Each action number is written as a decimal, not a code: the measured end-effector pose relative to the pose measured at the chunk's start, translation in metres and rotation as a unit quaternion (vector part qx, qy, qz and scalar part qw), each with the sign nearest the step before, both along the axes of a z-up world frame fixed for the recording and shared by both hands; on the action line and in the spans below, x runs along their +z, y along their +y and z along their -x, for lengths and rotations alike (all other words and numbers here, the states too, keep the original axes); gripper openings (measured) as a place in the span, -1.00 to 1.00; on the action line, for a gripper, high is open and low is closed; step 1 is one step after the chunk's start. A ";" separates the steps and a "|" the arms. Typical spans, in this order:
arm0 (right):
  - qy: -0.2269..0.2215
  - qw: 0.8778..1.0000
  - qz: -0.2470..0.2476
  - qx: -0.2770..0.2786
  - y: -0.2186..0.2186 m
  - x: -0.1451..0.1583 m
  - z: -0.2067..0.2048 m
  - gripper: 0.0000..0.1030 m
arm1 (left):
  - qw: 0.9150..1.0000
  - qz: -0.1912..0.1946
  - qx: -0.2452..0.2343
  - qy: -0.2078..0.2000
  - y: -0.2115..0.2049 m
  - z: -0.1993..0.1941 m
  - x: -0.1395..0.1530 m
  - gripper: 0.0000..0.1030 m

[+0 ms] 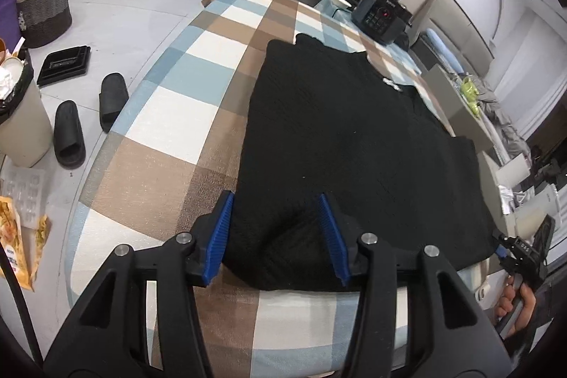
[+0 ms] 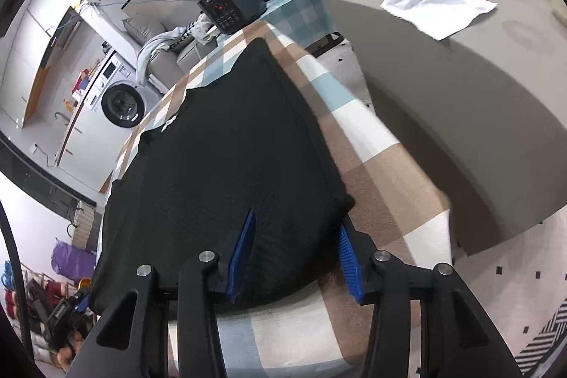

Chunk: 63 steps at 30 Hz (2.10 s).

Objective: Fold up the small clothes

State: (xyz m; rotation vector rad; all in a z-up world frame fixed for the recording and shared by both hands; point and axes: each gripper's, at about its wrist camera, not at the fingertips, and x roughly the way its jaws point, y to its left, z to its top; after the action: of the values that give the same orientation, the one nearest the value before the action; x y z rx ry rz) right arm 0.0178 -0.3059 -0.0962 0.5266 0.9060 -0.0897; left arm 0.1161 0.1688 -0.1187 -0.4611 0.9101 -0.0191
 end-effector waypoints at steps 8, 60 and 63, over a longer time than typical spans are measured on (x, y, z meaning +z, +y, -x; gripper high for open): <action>-0.002 1.000 -0.001 -0.003 0.000 -0.007 -0.015 -0.11 | 1.000 0.007 0.001 0.002 -0.004 -0.011 -0.012 -0.13; -0.016 0.998 0.014 0.055 -0.019 0.021 -0.211 0.13 | 0.996 -0.085 -0.016 0.038 0.008 -0.180 0.004 0.20; -0.004 0.998 0.025 0.056 -0.018 0.012 -0.227 0.12 | 0.994 -0.090 -0.021 0.054 0.005 -0.197 -0.013 0.20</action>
State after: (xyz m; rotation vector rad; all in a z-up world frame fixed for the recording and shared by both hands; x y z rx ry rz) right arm 0.2450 -0.3234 -0.0839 0.4282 0.9210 -0.0075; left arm 0.3131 0.1742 -0.1320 -0.2782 1.0184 0.0504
